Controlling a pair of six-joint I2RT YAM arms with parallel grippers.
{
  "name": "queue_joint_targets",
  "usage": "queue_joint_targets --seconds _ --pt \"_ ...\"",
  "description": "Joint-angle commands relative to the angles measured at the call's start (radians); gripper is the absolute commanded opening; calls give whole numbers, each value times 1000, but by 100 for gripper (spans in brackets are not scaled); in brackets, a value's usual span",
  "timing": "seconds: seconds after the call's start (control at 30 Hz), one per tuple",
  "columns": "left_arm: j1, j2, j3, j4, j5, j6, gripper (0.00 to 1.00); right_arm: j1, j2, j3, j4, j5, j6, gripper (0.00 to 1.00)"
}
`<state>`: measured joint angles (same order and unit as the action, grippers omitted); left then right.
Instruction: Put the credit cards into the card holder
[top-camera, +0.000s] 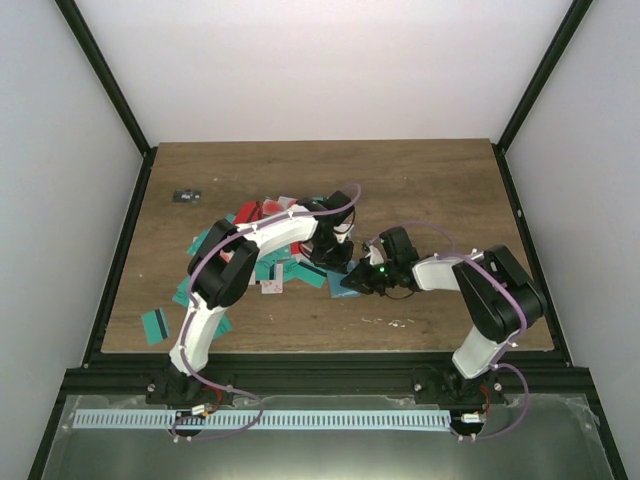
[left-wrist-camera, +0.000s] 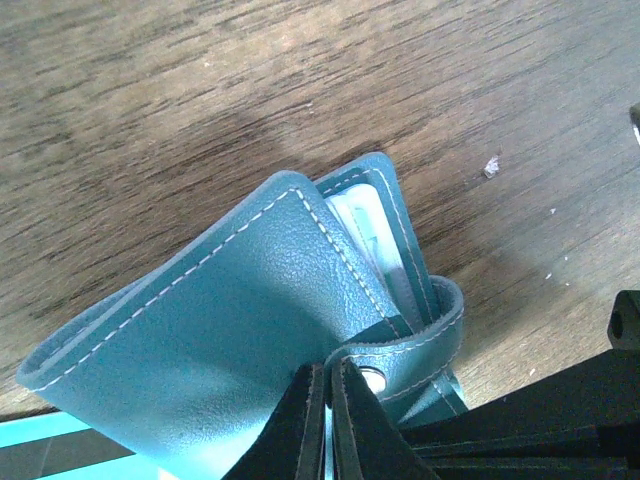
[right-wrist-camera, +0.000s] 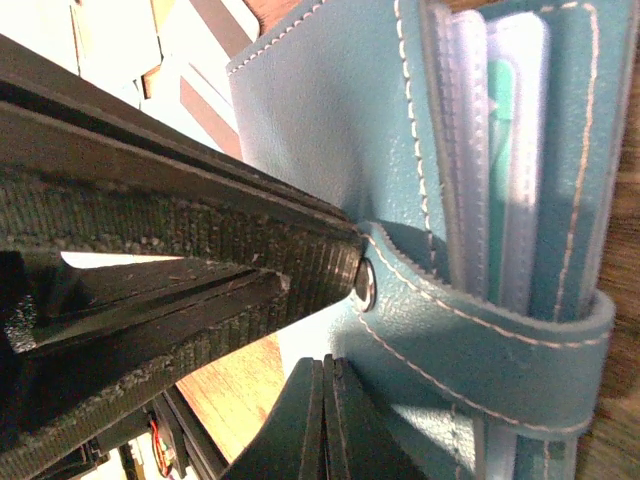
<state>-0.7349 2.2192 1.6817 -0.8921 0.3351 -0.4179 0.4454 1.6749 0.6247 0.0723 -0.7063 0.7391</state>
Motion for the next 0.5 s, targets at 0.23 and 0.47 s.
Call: queue_joint_targets --seconds 0.23,0.47 --pt "68 76 -117 -152 -294 1 4 -11 -53 -145 -330 223 52 1" --pt "68 45 -111 -125 -219 13 6 -11 -32 -138 -323 210 47 1"
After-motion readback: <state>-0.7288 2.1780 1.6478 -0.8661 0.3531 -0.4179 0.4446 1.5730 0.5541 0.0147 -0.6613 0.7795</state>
